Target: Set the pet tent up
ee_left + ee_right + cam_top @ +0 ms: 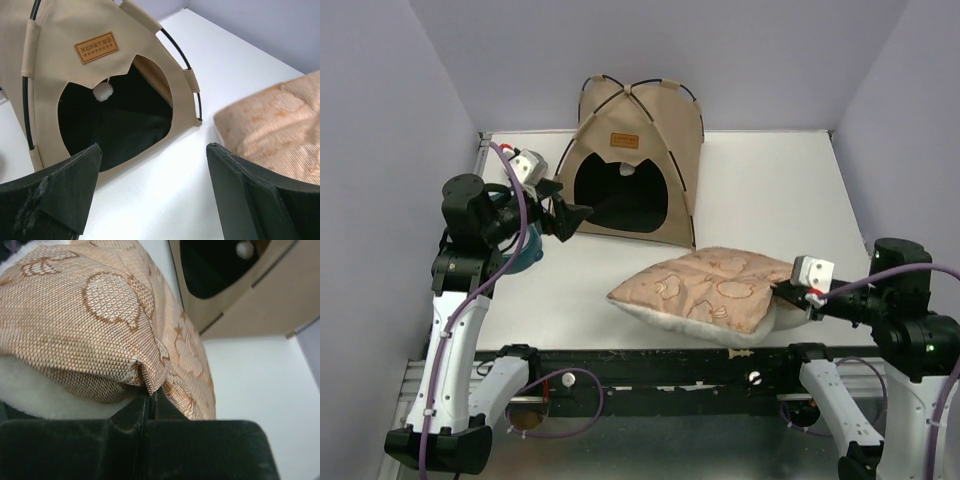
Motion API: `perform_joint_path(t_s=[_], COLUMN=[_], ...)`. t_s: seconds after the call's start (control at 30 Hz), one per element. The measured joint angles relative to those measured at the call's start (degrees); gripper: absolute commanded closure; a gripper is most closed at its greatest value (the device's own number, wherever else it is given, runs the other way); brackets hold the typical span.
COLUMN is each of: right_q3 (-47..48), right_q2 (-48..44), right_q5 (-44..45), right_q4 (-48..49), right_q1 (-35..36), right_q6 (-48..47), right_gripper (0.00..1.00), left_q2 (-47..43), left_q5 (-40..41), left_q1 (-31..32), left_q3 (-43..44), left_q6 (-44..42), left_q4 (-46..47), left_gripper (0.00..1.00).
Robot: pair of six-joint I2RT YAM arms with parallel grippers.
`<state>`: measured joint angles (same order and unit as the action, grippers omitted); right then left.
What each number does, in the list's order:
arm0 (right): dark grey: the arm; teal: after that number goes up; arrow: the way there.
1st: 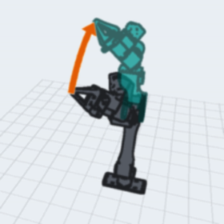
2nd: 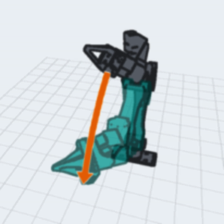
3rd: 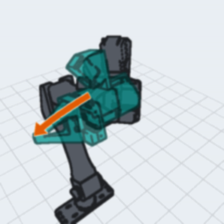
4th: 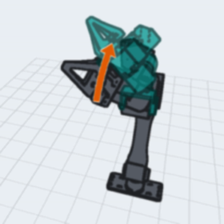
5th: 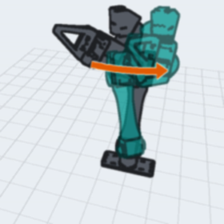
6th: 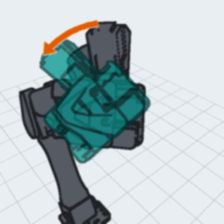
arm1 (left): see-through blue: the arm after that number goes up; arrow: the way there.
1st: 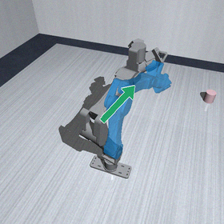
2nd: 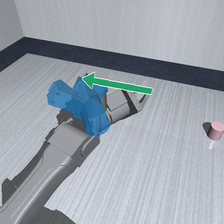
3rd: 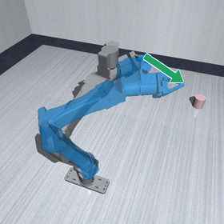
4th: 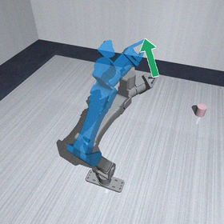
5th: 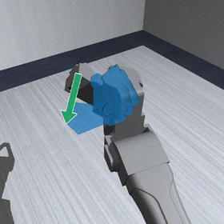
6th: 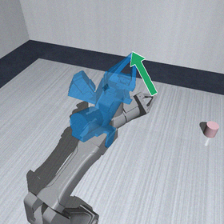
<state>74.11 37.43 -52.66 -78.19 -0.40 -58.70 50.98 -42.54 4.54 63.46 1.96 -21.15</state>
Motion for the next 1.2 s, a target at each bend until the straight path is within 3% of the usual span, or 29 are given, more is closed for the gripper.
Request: perform_joint_path(t_s=[0.13, 0.27, 0.37, 0.4, 0.43, 0.47, 0.5, 0.7, 0.93, 1.03, 1.2], right_q3=[1.4, 7.8, 11.0, 11.0, 11.0, 11.2, 11.6, 11.1, 12.0, 7.3, -9.2], right_q2=[1.7, 19.9, 34.4, 38.2, 41.4, 44.1, 46.3, 49.4, 57.1, 57.7, 46.6], right_q5=[-5.7, -6.4, -4.2, -2.2, -0.5, 0.5, 1.1, 5.5, 3.8, 3.0, 1.9], right_q4=[-1.1, 1.0, 9.1, 11.6, 13.2, 13.9, 13.8, 12.4, 6.4, 6.0, 4.1], right_q1=[1.8, 1.8, 0.0, -0.7, -1.7, -2.9, -4.3, -17.1, -30.7, -35.4, -36.2], right_q6=[8.0, 17.9, 24.7, 26.2, 27.2, 27.6, 27.6, 20.4, 15.6, 14.1, 14.0], right_gripper=[0.99, 0.99, 0.75, 0.53, 0.24, 0.09, 0.0, 0.0, 0.0, 0.0, 0.0], left_q2=[-0.5, 1.6, 3.5, 3.8, 4.0, 4.2, 4.4, 5.2, 1.0, 0.7, 2.0], left_q5=[0.0, 0.1, 0.5, 0.7, 1.1, 1.4, 1.4, 1.7, 1.6, 1.9, 2.7], left_q1=[0.0, 0.1, 0.1, 0.2, 0.3, 0.4, 0.4, 1.2, 7.7, 11.4, 16.5], left_q3=[-0.3, -0.3, -1.0, -1.5, -2.2, -2.8, -3.1, -5.6, -19.2, -23.1, -27.0], left_q6=[0.2, 0.6, 1.4, 1.6, 2.0, 2.2, 2.3, 2.2, 10.1, 12.9, 18.4], left_q4=[-0.4, -1.7, -1.9, -1.9, -1.9, -1.9, -1.9, -2.4, 2.3, 4.4, 10.1], left_gripper=[0.02, 0.02, 0.02, 0.03, 0.03, 0.03, 0.02, 0.01, 0.01, 0.01, 0.01])
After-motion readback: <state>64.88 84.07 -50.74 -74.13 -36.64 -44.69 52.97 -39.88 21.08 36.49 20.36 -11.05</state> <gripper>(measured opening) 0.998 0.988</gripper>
